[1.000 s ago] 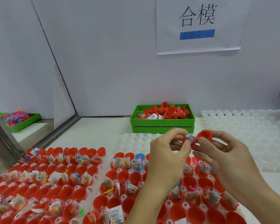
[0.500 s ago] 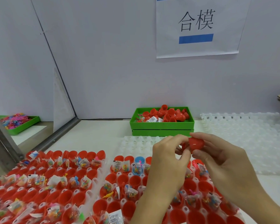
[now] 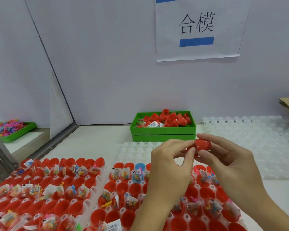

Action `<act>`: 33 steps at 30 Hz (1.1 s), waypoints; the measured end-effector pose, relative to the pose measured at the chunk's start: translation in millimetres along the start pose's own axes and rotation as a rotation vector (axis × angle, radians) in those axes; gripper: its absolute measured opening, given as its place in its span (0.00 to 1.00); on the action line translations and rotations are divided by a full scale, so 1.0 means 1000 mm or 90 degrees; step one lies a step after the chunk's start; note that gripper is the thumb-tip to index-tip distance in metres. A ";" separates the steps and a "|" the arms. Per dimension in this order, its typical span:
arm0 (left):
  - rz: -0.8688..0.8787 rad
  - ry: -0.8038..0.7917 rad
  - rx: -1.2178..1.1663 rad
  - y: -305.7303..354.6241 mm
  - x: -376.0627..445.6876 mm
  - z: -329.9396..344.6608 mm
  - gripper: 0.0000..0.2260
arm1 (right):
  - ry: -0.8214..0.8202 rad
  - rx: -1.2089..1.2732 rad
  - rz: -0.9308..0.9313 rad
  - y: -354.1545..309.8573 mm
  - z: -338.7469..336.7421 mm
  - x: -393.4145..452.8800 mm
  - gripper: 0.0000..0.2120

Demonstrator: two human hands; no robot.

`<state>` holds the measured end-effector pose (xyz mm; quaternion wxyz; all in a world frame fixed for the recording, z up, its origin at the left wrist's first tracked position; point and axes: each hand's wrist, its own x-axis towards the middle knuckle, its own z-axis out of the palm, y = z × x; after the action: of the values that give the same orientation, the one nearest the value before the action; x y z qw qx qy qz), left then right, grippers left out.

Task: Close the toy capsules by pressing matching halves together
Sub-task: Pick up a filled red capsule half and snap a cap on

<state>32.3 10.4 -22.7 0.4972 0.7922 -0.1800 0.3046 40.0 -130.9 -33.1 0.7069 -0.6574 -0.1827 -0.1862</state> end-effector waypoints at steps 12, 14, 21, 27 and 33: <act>-0.033 0.033 -0.053 -0.002 0.000 0.002 0.07 | 0.015 0.020 0.021 -0.003 0.003 0.000 0.18; -0.051 0.005 -0.090 0.001 0.000 0.002 0.08 | 0.021 0.048 0.031 -0.005 0.003 0.000 0.16; -0.136 -0.026 -0.133 0.001 0.002 -0.001 0.13 | 0.018 0.082 0.054 -0.008 0.002 0.002 0.14; -0.146 -0.036 -0.145 0.001 0.004 -0.006 0.11 | -0.036 -0.003 0.032 -0.011 0.000 0.002 0.15; -0.141 -0.072 -0.191 -0.001 0.004 -0.007 0.13 | -0.037 -0.107 -0.012 -0.009 -0.002 0.003 0.20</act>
<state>33.3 17.3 -18.1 0.6290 0.7402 -0.1629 0.1730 38.2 -133.2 -23.4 0.6418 -0.7179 -0.1928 -0.1886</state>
